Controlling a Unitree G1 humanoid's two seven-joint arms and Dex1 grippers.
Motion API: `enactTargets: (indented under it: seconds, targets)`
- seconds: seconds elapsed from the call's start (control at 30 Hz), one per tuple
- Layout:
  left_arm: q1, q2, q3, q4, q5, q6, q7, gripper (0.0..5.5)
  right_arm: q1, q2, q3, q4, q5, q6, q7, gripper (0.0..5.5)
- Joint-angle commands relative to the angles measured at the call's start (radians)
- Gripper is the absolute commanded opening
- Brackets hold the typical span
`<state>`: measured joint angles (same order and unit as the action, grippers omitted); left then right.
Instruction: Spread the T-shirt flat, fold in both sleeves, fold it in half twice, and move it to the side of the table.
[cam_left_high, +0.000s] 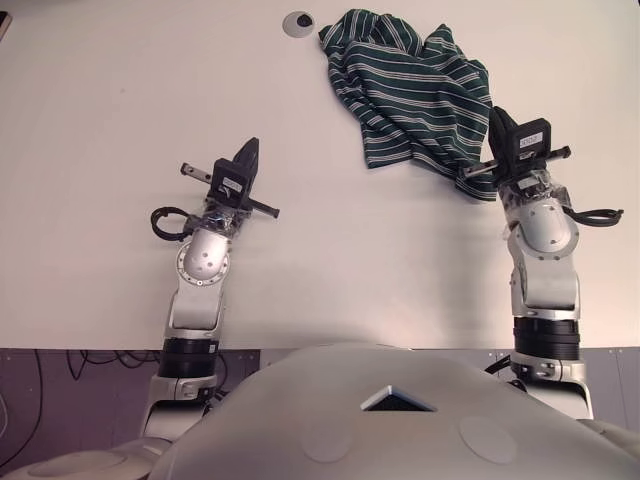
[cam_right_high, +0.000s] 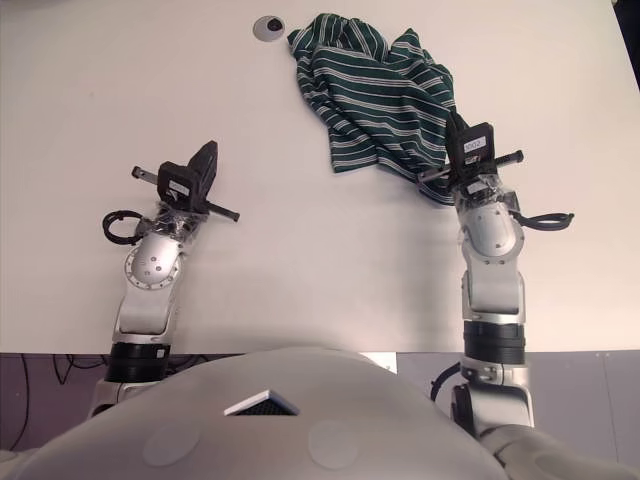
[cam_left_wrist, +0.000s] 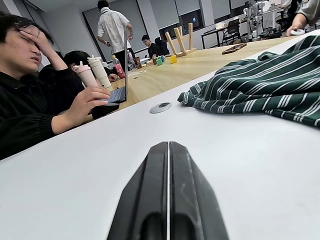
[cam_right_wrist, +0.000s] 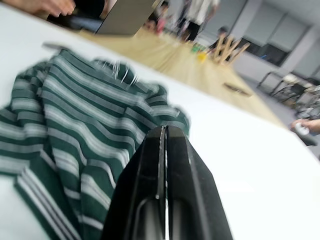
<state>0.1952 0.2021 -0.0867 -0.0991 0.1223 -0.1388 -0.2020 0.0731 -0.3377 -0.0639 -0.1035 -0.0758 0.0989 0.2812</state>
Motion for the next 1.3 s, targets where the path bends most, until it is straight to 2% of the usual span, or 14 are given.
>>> enactTargets:
  seconds: [0.03, 0.23, 0.3, 0.4, 0.53, 0.63, 0.73, 0.83, 1.03, 1.2, 1.3]
  targets:
    - [-0.013, -0.014, -0.029, 0.009, 0.019, -0.003, 0.011, 0.00, -0.010, -0.090, -0.042, 0.006, 0.084, 0.152, 0.127, 0.39]
    - [-0.030, -0.014, -0.040, 0.029, 0.034, -0.007, 0.025, 0.00, 0.002, -0.157, -0.051, -0.027, 0.170, 0.327, 0.245, 1.40]
    - [-0.042, -0.011, -0.037, 0.047, 0.034, -0.012, 0.025, 0.00, 0.018, -0.176, 0.044, -0.043, 0.148, 0.370, 0.293, 1.82]
    - [-0.060, -0.010, -0.035, 0.077, 0.035, -0.022, 0.030, 0.00, 0.054, -0.218, 0.184, -0.072, 0.098, 0.401, 0.365, 1.82]
    - [-0.084, -0.014, -0.041, 0.112, 0.041, -0.036, 0.036, 0.00, 0.087, -0.295, 0.269, -0.084, 0.088, 0.459, 0.444, 1.82]
    - [-0.100, -0.019, -0.042, 0.127, 0.045, -0.044, 0.046, 0.00, 0.172, -0.436, 0.346, -0.125, 0.059, 0.427, 0.544, 1.82]
    - [-0.103, -0.021, -0.046, 0.126, 0.048, -0.052, 0.052, 0.00, 0.342, -0.639, 0.387, -0.280, 0.078, 0.253, 0.695, 1.82]
    - [-0.104, -0.023, -0.048, 0.118, 0.043, -0.046, 0.049, 0.00, 0.500, -0.771, 0.379, -0.382, 0.096, 0.096, 0.762, 1.82]
    - [-0.111, -0.024, -0.056, 0.119, 0.042, -0.041, 0.046, 0.00, 0.706, -0.883, 0.343, -0.452, 0.151, -0.098, 0.800, 1.82]
    - [-0.111, -0.019, -0.055, 0.127, 0.038, -0.047, 0.046, 0.00, 0.782, -0.905, 0.276, -0.477, 0.210, -0.170, 0.817, 1.82]
    - [-0.116, -0.015, -0.052, 0.145, 0.033, -0.057, 0.044, 0.00, 0.718, -0.812, 0.174, -0.459, 0.306, -0.174, 0.763, 1.82]
